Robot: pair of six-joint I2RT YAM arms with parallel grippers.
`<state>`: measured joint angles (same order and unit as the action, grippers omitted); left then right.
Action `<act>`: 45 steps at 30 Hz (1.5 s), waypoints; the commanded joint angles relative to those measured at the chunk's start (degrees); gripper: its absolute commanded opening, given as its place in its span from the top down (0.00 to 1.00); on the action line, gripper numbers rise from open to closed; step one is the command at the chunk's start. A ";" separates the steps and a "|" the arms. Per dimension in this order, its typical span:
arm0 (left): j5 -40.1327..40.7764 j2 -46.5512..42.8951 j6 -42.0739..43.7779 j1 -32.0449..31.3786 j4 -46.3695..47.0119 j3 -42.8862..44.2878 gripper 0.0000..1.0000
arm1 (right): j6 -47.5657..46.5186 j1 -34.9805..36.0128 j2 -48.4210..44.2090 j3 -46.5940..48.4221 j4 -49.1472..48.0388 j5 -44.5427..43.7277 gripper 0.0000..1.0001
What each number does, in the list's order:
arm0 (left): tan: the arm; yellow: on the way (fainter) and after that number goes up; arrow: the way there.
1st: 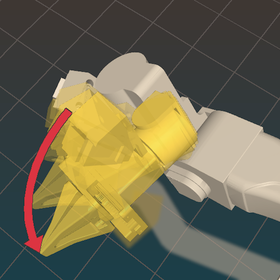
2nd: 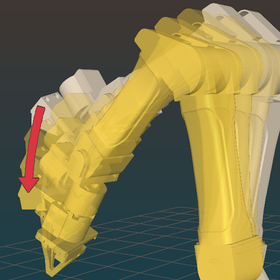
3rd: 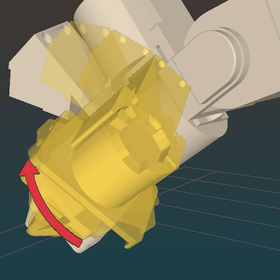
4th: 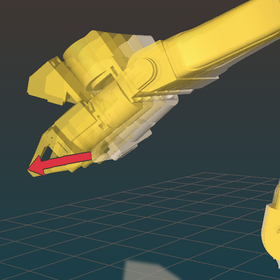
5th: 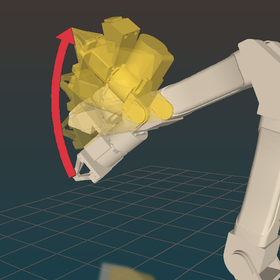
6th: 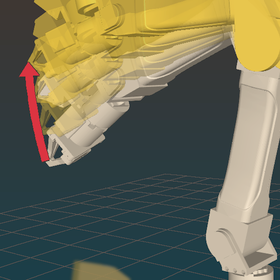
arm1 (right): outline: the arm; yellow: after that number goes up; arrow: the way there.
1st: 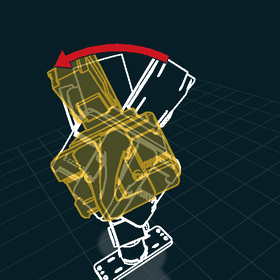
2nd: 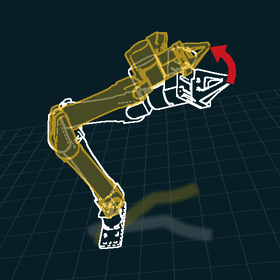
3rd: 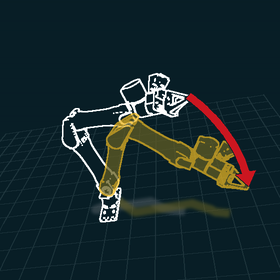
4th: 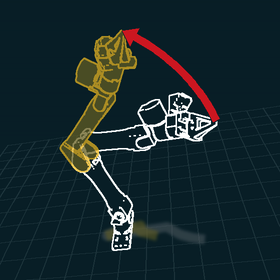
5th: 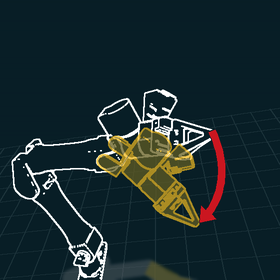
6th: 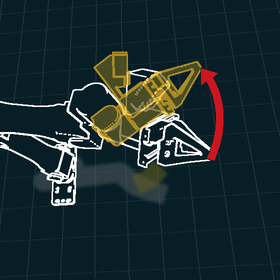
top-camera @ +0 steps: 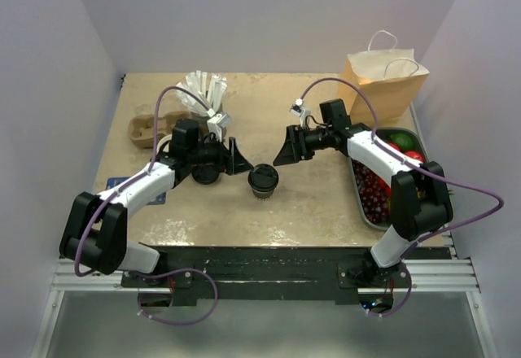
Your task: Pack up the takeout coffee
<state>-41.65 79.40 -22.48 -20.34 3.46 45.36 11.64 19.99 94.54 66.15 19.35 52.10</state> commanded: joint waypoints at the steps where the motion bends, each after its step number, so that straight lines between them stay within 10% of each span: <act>1: -7.74 1.73 -5.38 0.30 9.52 -1.50 0.24 | 1.10 1.19 0.20 -0.75 -1.86 1.96 0.27; 45: -14.43 22.46 6.93 0.47 19.74 -3.26 0.33 | -2.23 3.22 11.63 -0.41 -1.07 0.55 0.40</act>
<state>-62.22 97.34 -20.99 -19.86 23.55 43.05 12.51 23.09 104.12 64.55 16.75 57.17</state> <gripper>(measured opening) 0.682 0.605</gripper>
